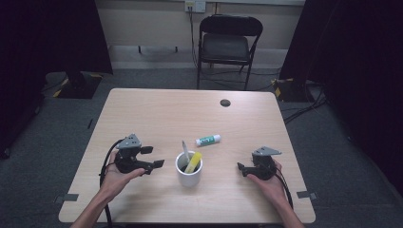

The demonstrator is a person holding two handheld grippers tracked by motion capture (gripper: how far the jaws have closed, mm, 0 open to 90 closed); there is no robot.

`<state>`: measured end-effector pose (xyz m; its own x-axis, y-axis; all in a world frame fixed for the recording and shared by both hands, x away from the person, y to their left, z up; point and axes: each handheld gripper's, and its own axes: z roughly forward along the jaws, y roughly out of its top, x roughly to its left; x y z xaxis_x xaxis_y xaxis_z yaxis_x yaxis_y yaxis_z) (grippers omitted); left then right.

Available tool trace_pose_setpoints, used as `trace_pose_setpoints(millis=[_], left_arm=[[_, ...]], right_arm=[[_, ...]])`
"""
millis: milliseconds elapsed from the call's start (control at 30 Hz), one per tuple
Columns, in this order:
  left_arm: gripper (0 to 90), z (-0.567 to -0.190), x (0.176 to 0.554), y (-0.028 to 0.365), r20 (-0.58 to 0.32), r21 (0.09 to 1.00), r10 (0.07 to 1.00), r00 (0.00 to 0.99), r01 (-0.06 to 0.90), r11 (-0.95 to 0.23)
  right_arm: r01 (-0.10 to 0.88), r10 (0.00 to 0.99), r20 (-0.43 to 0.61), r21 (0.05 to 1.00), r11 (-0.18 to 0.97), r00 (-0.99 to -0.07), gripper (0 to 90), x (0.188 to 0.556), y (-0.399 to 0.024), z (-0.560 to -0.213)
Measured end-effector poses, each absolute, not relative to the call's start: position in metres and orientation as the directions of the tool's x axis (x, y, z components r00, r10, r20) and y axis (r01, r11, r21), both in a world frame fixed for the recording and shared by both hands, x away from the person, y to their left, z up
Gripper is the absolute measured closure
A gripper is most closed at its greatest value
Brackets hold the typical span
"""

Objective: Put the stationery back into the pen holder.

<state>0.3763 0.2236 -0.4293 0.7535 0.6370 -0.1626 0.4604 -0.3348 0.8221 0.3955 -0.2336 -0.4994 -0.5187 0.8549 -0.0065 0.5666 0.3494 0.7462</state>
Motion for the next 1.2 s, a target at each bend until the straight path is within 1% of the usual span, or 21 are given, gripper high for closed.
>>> trace_pose_setpoints(millis=[100, 133, 233, 300, 433, 667, 767, 800, 867, 900, 933, 1000, 1100, 1200], left_arm=[[17.3, -0.437, 0.374, 0.236, -0.166, 0.802, 0.676, 0.718, 0.497, -0.332], [16.0, -0.439, 0.373, 0.239, -0.172, 0.803, 0.676, 0.717, 0.499, -0.325], [16.0, -0.444, 0.371, 0.245, -0.158, 0.792, 0.685, 0.712, 0.505, -0.342], [16.1, -0.452, 0.370, 0.255, -0.150, 0.770, 0.705, 0.694, 0.529, -0.357], [16.1, -0.464, 0.371, 0.268, -0.162, 0.756, 0.738, 0.656, 0.563, -0.334], [17.9, -0.483, 0.379, 0.271, -0.104, 0.695, 0.770, 0.629, 0.600, -0.396], [17.9, -0.491, 0.379, 0.270, -0.077, 0.677, 0.770, 0.633, 0.601, -0.425], [16.5, -0.492, 0.379, 0.270, -0.070, 0.677, 0.770, 0.635, 0.597, -0.431], [16.5, -0.492, 0.379, 0.271, -0.076, 0.685, 0.773, 0.630, 0.596, -0.418], [16.4, -0.493, 0.378, 0.271, -0.043, 0.686, 0.784, 0.620, 0.588, -0.428], [16.3, -0.493, 0.378, 0.271, -0.043, 0.686, 0.784, 0.620, 0.588, -0.428], [15.5, -0.496, 0.378, 0.271, -0.005, 0.692, 0.788, 0.616, 0.571, -0.442], [14.7, -0.497, 0.378, 0.273, -0.004, 0.696, 0.790, 0.614, 0.568, -0.438], [10.5, -0.502, 0.378, 0.277, 0.003, 0.727, 0.788, 0.616, 0.540, -0.425]], right_arm=[[0.566, 0.855, -0.008, 0.747, 0.350, -0.518, 23.6, 0.395, -0.234, -0.500], [0.566, 0.855, -0.008, 0.747, 0.350, -0.518, 23.6, 0.395, -0.234, -0.499], [0.566, 0.856, -0.007, 0.746, 0.349, -0.518, 23.7, 0.395, -0.234, -0.499], [0.566, 0.856, -0.008, 0.747, 0.349, -0.518, 23.6, 0.395, -0.234, -0.500], [0.565, 0.854, -0.009, 0.747, 0.351, -0.520, 23.6, 0.396, -0.234, -0.500], [0.564, 0.854, -0.009, 0.747, 0.352, -0.520, 23.6, 0.396, -0.234, -0.500], [0.564, 0.854, -0.009, 0.747, 0.352, -0.520, 23.6, 0.396, -0.234, -0.500], [0.565, 0.854, -0.009, 0.747, 0.351, -0.519, 23.7, 0.396, -0.234, -0.499], [0.566, 0.854, -0.007, 0.746, 0.351, -0.520, 23.7, 0.396, -0.234, -0.499], [0.564, 0.852, -0.006, 0.747, 0.353, -0.524, 23.8, 0.396, -0.233, -0.499], [0.566, 0.852, -0.006, 0.745, 0.353, -0.524, 23.7, 0.395, -0.233, -0.499], [0.565, 0.848, -0.008, 0.742, 0.360, -0.530, 23.9, 0.396, -0.233, -0.499], [0.567, 0.845, -0.002, 0.740, 0.361, -0.535, 24.0, 0.396, -0.232, -0.499], [0.569, 0.841, -0.004, 0.735, 0.369, -0.541, 25.8, 0.397, -0.230, -0.497]])
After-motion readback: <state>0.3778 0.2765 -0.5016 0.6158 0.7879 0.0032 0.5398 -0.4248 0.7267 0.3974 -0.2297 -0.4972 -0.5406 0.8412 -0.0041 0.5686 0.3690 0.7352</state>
